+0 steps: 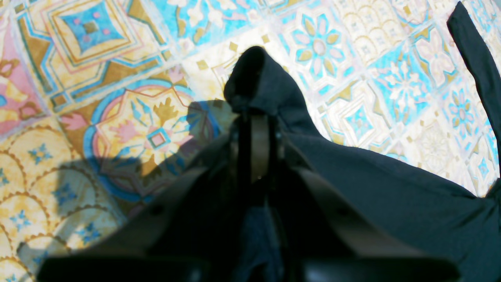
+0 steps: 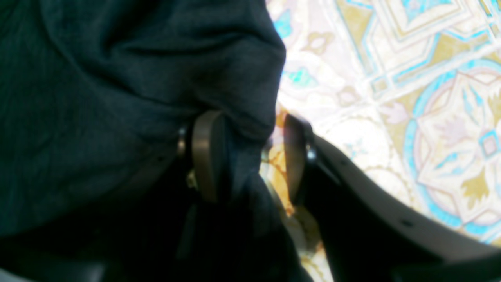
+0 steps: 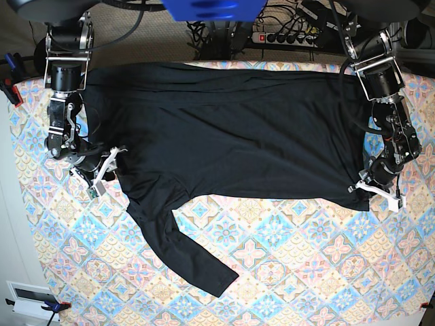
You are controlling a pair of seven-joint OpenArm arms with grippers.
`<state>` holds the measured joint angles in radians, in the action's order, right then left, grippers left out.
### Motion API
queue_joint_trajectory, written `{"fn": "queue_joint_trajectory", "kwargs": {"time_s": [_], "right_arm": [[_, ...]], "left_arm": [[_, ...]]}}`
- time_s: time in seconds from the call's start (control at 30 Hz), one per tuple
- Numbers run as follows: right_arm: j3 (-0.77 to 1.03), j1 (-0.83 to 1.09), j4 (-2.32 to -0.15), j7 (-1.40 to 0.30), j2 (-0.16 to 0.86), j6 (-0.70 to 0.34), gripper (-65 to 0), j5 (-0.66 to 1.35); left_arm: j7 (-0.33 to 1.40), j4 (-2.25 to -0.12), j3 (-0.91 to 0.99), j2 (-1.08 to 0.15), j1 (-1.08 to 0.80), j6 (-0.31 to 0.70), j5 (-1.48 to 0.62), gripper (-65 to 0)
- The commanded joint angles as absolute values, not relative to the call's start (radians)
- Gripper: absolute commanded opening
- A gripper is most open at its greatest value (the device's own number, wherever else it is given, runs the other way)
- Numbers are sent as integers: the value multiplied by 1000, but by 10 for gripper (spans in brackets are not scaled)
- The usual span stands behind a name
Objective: Layout the t-shirt on the table in an organized manner, then fold the t-shirt properly
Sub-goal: 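Grasp the side edges with both grippers and fold them toward the collar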
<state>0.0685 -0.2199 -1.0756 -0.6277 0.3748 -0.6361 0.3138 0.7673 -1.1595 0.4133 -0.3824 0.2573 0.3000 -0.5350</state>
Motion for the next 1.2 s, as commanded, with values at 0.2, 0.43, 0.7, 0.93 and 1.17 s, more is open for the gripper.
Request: {"fn": "queue_joint_trajectory", "kwargs": {"time_s": [0.2, 0.43, 0.7, 0.93, 1.17], "right_arm": [[77, -216, -1072, -719, 386, -698, -650, 282], [79, -214, -1233, -719, 386, -698, -650, 335], [171, -168, -1472, -823, 386, -698, -650, 418], [200, -64, -1656, -877, 394, -698, -650, 472], [266, 84, -1785, -877, 407, -698, -650, 542]], "left_arm": [[745, -1181, 418, -403, 286, 305, -549, -650], [740, -1181, 418, -403, 288, 306, -552, -650], [743, -1181, 418, -466, 254, 306, -717, -650], [746, -1233, 418, -526, 156, 306, -823, -650], [746, -1415, 429, -539, 5, 306, -848, -650]]}}
